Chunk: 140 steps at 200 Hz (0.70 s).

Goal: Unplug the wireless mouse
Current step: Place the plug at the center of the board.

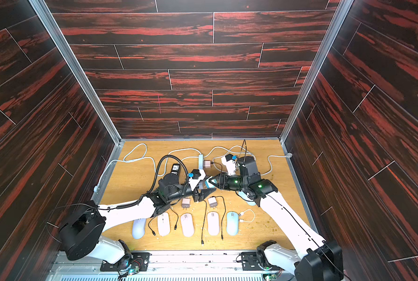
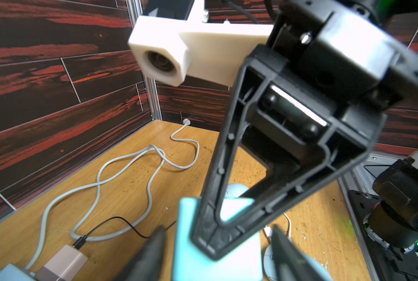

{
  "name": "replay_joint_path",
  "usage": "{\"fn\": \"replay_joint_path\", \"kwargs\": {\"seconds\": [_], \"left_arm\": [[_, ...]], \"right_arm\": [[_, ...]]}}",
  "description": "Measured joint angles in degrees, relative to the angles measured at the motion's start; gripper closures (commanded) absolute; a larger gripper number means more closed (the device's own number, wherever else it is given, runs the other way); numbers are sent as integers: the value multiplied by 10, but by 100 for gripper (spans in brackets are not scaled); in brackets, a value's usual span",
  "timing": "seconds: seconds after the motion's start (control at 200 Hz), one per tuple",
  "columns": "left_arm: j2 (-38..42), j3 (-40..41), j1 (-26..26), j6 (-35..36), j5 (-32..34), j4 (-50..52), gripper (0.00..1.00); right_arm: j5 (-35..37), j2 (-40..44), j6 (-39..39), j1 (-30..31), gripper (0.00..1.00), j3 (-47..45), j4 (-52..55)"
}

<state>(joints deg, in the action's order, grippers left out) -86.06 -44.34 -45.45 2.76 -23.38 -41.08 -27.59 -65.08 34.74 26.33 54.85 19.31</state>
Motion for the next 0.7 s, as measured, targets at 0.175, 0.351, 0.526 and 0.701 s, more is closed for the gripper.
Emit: {"fn": "replay_joint_path", "kwargs": {"seconds": [0.175, 0.351, 0.526, 0.701], "left_arm": [[59, 30, 1, 0, 70, 4, 0], [104, 44, 23, -28, 142, 33, 0], [109, 44, 78, -148, 218, 71, 0], [97, 14, 121, -269, 282, 165, 0]], "right_arm": [[79, 56, -4, -6, 84, -25, 0], [146, 86, 0, -14, 85, -101, 0], [167, 92, 19, -36, 84, -198, -7], [149, 89, 46, -71, 82, -267, -50]]}}
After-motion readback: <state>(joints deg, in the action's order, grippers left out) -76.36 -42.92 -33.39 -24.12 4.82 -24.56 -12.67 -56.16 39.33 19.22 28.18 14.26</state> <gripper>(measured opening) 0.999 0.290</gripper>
